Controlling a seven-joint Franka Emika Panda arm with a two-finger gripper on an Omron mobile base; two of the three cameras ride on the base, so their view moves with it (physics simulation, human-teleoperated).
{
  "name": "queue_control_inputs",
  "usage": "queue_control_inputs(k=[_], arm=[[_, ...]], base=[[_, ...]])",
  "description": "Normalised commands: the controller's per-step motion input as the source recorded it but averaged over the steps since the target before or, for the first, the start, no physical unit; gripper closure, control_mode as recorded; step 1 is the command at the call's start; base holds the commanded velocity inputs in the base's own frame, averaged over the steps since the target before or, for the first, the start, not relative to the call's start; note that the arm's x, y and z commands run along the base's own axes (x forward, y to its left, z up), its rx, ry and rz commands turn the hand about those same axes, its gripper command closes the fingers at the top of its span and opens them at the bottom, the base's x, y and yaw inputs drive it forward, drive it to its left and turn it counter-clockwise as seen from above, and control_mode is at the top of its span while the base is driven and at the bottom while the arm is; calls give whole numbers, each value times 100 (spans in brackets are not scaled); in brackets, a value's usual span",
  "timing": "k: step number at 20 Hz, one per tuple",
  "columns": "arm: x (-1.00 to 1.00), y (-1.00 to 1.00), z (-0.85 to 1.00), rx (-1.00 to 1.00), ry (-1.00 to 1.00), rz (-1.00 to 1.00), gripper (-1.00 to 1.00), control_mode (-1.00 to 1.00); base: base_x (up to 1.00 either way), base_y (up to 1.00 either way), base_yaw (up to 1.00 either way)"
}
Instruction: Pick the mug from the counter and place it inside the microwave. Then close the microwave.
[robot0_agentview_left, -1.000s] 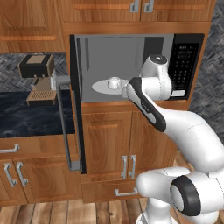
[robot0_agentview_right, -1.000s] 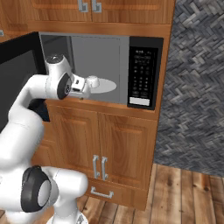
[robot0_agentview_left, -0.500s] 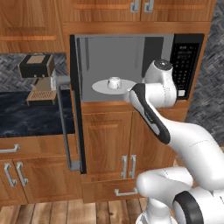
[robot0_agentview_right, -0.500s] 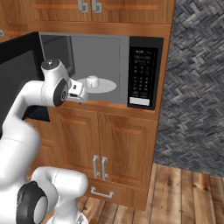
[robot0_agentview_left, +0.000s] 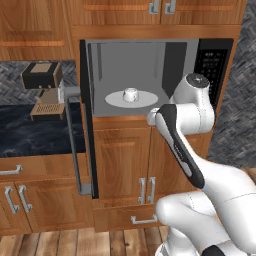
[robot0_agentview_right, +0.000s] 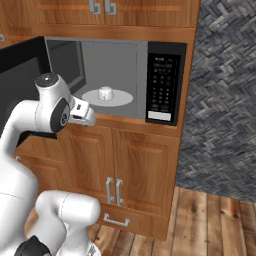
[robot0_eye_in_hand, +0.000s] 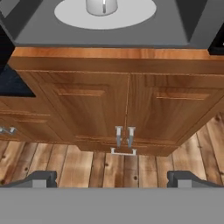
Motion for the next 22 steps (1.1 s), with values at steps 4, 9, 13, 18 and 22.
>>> queue_control_inputs(k=[4,9,13,18,22], arm=[[-46,-1,2,0,-4,0,-100,-100],[-39,-3,4,0,-2,0,-100,-100],[-23,-9,11,0,0,0,-100,-100],[-26,6,3,0,-8,1,-100,-100],[-48,14,0,4,-7,5,-100,-100]], base=[[0,0,0],[0,0,0],[0,0,0],[0,0,0],[0,0,0]])
